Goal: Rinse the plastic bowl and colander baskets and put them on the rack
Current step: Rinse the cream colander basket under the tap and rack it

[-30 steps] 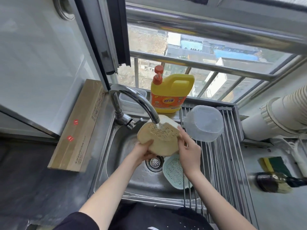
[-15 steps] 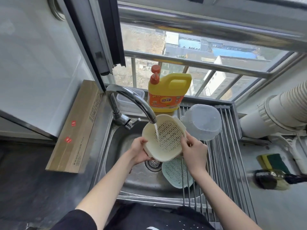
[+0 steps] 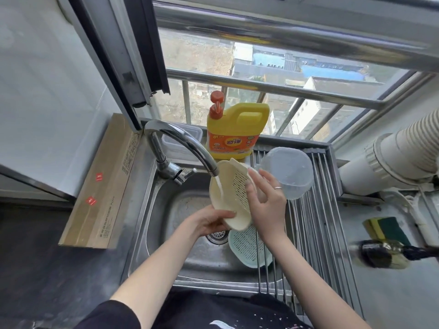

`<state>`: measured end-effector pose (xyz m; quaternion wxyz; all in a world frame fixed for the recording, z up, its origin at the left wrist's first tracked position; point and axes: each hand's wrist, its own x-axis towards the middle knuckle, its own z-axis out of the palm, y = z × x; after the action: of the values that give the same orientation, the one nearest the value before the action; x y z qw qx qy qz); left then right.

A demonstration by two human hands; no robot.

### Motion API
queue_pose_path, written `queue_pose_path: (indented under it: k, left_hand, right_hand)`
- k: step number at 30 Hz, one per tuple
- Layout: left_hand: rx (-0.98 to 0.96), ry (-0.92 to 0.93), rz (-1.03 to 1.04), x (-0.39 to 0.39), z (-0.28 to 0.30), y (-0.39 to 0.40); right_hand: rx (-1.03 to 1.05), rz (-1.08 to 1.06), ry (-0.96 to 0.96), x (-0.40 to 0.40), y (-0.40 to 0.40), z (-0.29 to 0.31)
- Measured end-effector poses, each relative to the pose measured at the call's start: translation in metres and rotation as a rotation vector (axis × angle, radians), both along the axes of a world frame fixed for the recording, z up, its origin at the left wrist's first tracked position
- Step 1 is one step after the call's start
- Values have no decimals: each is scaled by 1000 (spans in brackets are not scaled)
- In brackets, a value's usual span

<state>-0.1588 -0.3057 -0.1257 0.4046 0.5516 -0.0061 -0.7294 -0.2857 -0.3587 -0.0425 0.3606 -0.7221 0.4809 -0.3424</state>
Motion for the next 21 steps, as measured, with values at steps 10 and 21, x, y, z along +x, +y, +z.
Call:
queue_pose_path:
  k: [10,21]
  left_hand:
    - [-149,-208,118,12,23,-6]
    - [-140,-52,-15,46,53,63]
  right_hand:
    - [273,39,-137,-10,-17,0]
    - [575,249,238,12,-34,-41]
